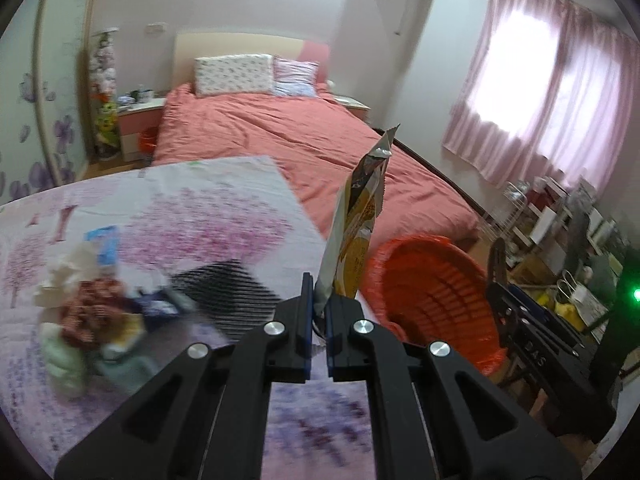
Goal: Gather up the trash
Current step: 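Carry the comb and snack bag over the basket and open both tools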
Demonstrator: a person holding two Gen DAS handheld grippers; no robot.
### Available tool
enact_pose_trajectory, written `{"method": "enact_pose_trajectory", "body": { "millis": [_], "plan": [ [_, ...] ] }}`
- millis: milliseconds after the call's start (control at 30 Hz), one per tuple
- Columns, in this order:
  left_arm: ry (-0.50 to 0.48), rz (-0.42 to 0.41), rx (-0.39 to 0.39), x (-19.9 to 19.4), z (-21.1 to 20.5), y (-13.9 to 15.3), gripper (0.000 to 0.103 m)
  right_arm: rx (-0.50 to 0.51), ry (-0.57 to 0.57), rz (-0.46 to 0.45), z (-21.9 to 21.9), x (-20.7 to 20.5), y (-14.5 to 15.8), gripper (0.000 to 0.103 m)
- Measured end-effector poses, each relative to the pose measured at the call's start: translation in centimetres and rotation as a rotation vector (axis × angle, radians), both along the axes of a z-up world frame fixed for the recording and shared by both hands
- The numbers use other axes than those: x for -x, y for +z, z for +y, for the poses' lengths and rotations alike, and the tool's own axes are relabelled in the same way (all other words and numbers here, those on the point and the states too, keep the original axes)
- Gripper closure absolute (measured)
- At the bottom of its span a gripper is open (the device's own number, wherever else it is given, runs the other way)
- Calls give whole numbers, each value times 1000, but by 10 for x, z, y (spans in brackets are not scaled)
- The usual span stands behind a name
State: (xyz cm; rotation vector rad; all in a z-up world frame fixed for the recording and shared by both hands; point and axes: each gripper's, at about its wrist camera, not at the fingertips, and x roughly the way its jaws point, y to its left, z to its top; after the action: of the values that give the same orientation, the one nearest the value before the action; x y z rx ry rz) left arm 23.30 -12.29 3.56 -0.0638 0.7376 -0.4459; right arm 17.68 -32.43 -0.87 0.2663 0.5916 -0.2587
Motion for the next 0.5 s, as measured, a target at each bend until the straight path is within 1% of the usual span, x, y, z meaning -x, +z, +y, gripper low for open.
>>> {"method": "enact_pose_trajectory", "body": {
  "millis": [167,300,500],
  "plan": [
    [-79,21,2,-4,-47,-11,97,-37,-49,-2,-33,2,-8,70],
    [-135,36,-6,-10,-82,-22,97,-51,-69,-7,-49,-1,-13,70],
    [-182,71,-19,-22,-119,-40,97,-88,-89,-4,-71,-8,-23,70]
  ]
}}
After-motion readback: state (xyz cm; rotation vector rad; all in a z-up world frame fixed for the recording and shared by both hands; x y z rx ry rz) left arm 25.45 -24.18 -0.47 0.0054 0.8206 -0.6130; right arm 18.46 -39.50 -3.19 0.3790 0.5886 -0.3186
